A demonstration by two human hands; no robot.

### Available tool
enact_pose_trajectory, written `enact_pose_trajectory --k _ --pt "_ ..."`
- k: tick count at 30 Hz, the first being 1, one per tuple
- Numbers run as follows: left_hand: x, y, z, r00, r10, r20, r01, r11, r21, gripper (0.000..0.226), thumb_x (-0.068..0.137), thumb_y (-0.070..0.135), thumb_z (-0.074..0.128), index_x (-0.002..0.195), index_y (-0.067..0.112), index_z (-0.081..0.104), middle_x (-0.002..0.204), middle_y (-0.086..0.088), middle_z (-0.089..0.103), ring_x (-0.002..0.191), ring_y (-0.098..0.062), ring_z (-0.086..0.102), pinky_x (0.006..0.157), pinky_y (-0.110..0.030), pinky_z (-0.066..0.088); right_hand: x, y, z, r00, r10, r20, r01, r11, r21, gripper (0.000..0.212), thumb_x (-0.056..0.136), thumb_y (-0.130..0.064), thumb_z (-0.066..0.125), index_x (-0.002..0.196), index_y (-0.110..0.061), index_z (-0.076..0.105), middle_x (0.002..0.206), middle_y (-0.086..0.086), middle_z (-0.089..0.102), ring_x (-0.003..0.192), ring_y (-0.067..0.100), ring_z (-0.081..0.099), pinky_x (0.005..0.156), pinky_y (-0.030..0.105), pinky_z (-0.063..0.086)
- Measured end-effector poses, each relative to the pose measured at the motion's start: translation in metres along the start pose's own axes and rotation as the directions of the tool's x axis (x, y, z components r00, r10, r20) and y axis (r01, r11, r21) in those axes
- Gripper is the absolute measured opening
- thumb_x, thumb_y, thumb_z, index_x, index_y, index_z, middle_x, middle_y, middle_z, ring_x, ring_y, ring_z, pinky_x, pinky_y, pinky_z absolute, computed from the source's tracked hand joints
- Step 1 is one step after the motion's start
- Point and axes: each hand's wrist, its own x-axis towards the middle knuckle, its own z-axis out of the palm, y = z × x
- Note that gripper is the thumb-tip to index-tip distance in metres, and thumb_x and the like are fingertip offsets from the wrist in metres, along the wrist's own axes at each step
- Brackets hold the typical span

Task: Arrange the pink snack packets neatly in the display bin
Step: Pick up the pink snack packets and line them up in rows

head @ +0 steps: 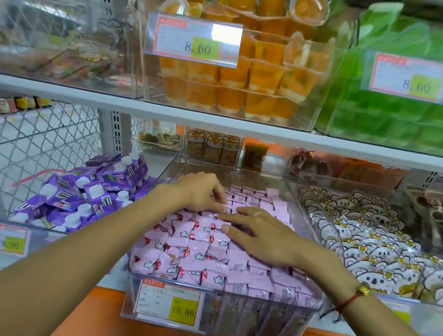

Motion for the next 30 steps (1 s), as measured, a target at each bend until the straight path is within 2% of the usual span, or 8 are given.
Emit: enact_pose_trajectory --k 3,6,14,20,23,26,28,30 --pt "0.002 0.005 0.005 0.997 0.008 -0.075 -0.004 0.999 0.047 0.015 0.084 0.039 0.068 0.095 0.031 0.074 0.094 0.013 0.068 0.090 -0.012 0.061 0.071 -0.031 0.048 0.000 0.000 -0.002 1.000 -0.007 -0.004 0.007 1.000 0.020 0.050 0.093 -0.060 0.029 0.138 -0.041 0.042 0.137 0.001 0.044 0.131 0.021 0.032 0.106 0.037 0.032" --pt "0.002 0.008 0.011 0.993 0.009 -0.122 -0.005 0.999 0.035 0.014 0.087 0.035 0.066 0.095 0.028 0.075 0.096 0.010 0.071 0.090 -0.012 0.063 0.072 -0.033 0.051 0.001 -0.002 -0.001 1.000 0.000 -0.027 0.001 0.999 0.038 0.048 0.095 -0.056 0.028 0.136 -0.039 0.046 0.119 -0.003 0.051 0.122 0.023 0.037 0.102 0.037 0.034" --pt "-0.003 0.007 0.014 0.973 0.007 -0.232 0.001 0.999 0.035 0.013 0.090 0.033 0.062 0.095 0.028 0.073 0.107 0.008 0.069 0.105 -0.015 0.061 0.082 -0.038 0.051 -0.002 -0.008 0.003 0.998 0.021 -0.058 -0.019 0.999 0.037 0.043 0.097 -0.054 0.027 0.134 -0.041 0.045 0.125 0.000 0.052 0.122 0.022 0.037 0.097 0.034 0.033" --pt "0.002 0.005 0.013 0.953 -0.040 -0.302 0.030 0.999 -0.037 0.017 0.096 0.028 0.053 0.103 0.024 0.068 0.101 0.004 0.070 0.087 -0.014 0.063 0.074 -0.034 0.053 -0.003 -0.005 0.004 0.998 0.001 -0.068 0.001 1.000 0.023 0.046 0.096 -0.057 0.028 0.137 -0.043 0.041 0.141 0.000 0.044 0.132 0.021 0.031 0.106 0.036 0.030" --pt "0.003 0.009 0.008 0.921 -0.006 -0.389 0.000 1.000 -0.014 0.022 0.099 0.028 0.045 0.107 0.019 0.064 0.083 0.002 0.067 0.068 -0.012 0.059 0.058 -0.028 0.048 -0.003 -0.003 0.004 0.998 0.000 -0.063 0.000 1.000 0.009 0.046 0.095 -0.058 0.029 0.138 -0.044 0.039 0.144 0.001 0.041 0.133 0.020 0.030 0.109 0.036 0.028" --pt "0.006 0.016 -0.004 0.901 -0.085 -0.426 0.019 0.987 -0.158 0.024 0.102 0.023 0.036 0.106 0.014 0.058 0.065 0.005 0.050 0.047 -0.006 0.043 0.042 -0.022 0.030 -0.002 -0.003 0.004 0.999 -0.001 -0.047 0.001 1.000 -0.005 0.047 0.094 -0.059 0.029 0.138 -0.046 0.037 0.145 0.000 0.039 0.134 0.020 0.028 0.109 0.036 0.027" --pt "0.005 0.018 -0.011 0.886 -0.211 -0.412 0.057 0.933 -0.356 0.026 0.102 0.023 0.034 0.102 0.013 0.057 0.073 -0.001 0.058 0.048 -0.008 0.046 0.043 -0.020 0.033 -0.001 -0.002 0.004 0.999 0.004 -0.040 -0.004 1.000 -0.007 0.047 0.094 -0.059 0.029 0.139 -0.046 0.036 0.145 0.000 0.038 0.135 0.020 0.027 0.110 0.037 0.026" --pt "0.001 0.020 -0.013 0.849 -0.384 -0.363 0.072 0.765 -0.640 0.028 0.103 0.023 0.033 0.103 0.010 0.058 0.093 -0.009 0.066 0.061 -0.013 0.054 0.055 -0.026 0.044 -0.002 -0.002 0.004 1.000 0.004 -0.028 -0.004 1.000 -0.017 0.048 0.094 -0.059 0.029 0.140 -0.045 0.035 0.147 0.001 0.036 0.137 0.021 0.025 0.109 0.036 0.025"
